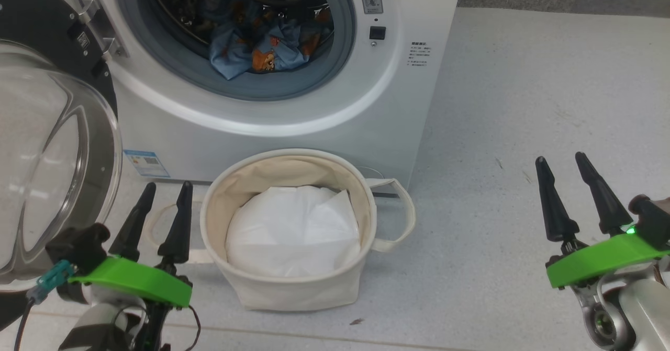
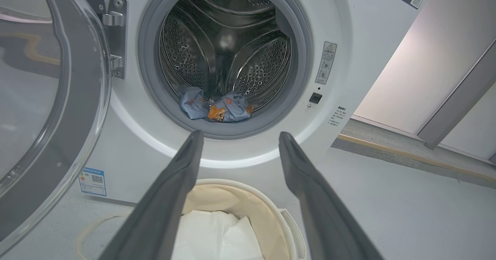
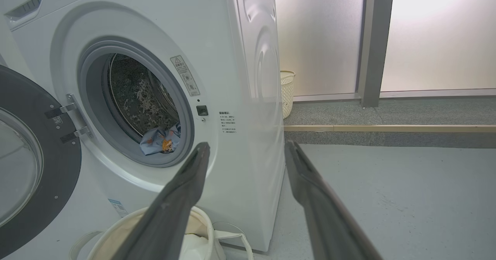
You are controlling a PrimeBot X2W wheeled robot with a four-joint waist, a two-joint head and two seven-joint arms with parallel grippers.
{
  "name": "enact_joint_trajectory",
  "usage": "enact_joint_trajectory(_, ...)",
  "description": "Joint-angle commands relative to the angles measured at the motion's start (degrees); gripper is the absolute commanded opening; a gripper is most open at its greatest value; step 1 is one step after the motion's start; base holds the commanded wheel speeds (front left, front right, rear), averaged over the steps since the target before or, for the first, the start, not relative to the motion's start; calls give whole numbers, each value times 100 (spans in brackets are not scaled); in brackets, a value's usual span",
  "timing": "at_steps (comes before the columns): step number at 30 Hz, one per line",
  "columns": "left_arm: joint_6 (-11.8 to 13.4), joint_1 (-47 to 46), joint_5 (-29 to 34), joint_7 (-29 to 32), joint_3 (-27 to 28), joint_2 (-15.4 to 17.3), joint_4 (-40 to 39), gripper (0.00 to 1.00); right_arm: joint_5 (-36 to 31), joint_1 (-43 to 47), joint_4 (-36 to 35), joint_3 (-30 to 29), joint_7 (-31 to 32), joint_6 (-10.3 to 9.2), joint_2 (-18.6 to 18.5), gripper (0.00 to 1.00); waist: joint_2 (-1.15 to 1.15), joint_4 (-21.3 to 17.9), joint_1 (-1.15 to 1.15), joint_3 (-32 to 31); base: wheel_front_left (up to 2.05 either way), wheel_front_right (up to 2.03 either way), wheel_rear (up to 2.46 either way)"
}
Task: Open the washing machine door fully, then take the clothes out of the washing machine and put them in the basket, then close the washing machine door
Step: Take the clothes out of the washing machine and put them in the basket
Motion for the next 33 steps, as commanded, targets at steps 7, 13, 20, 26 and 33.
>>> enact_joint_trajectory(7, -64, -212, 33, -68, 201, 201, -152, 100, -33, -5, -147, 5, 29, 43, -79, 100, 0, 11, 0, 12, 71, -22, -49)
enact_joint_trajectory(13, -31, -254, 40, -71, 198, 212, -114, 100, -8, -20, -128, 33, 27, 43, -79, 100, 0, 28, 0, 22, 177, -93, -85)
enact_joint_trajectory(20, 40, -246, 39, -77, 220, 212, -125, 100, 20, -24, -136, 99, -1, 43, -90, 100, 0, 65, 0, 1, 237, -162, -75)
enact_joint_trajectory(26, 72, -249, 53, -87, 230, 206, -140, 100, 40, -38, -148, 199, -19, 43, -89, 100, 0, 123, 0, -11, 218, -188, -30)
enact_joint_trajectory(33, 135, -266, 38, -96, 247, 124, -81, 100, 80, -62, -181, 305, -36, 43, -92, 100, 0, 182, 0, 17, 128, -128, 0)
